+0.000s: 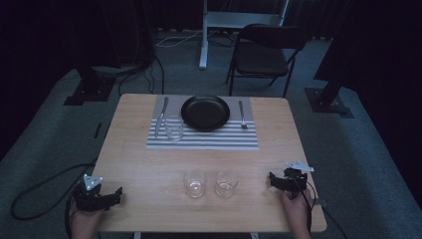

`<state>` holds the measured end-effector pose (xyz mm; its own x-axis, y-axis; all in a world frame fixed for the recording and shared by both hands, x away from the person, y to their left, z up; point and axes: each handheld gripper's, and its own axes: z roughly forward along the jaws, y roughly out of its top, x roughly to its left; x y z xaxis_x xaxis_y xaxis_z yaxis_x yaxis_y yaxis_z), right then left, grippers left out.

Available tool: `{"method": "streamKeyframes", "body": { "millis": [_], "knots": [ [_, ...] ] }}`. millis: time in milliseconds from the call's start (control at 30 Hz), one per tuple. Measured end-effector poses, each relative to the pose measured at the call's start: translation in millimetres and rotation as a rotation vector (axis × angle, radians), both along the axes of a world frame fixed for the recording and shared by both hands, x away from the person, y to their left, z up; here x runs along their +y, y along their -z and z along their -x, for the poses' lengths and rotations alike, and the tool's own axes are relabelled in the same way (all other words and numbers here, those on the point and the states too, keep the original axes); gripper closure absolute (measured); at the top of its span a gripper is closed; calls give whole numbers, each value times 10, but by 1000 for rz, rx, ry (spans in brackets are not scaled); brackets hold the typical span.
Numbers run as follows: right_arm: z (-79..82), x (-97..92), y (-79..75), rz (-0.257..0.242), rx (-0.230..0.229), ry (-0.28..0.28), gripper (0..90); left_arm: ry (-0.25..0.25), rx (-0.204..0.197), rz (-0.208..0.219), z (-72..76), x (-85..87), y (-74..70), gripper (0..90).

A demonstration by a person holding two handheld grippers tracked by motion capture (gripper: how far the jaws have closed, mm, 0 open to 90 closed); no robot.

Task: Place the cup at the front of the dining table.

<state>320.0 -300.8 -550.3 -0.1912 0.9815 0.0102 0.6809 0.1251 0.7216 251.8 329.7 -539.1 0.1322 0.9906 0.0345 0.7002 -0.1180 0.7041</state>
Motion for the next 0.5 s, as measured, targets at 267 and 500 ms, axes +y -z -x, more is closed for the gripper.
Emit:
{"method": "streamKeyframes", "body": {
  "millis": [267, 500],
  "knots": [
    [0, 0, 0, 0, 0, -1, 122, -19, -12, -39, -27, -56, 1, 1],
    [0, 0, 0, 0, 0, 0, 123, -10, 15, -38, -51, -70, 29, 1]
  ]
}}
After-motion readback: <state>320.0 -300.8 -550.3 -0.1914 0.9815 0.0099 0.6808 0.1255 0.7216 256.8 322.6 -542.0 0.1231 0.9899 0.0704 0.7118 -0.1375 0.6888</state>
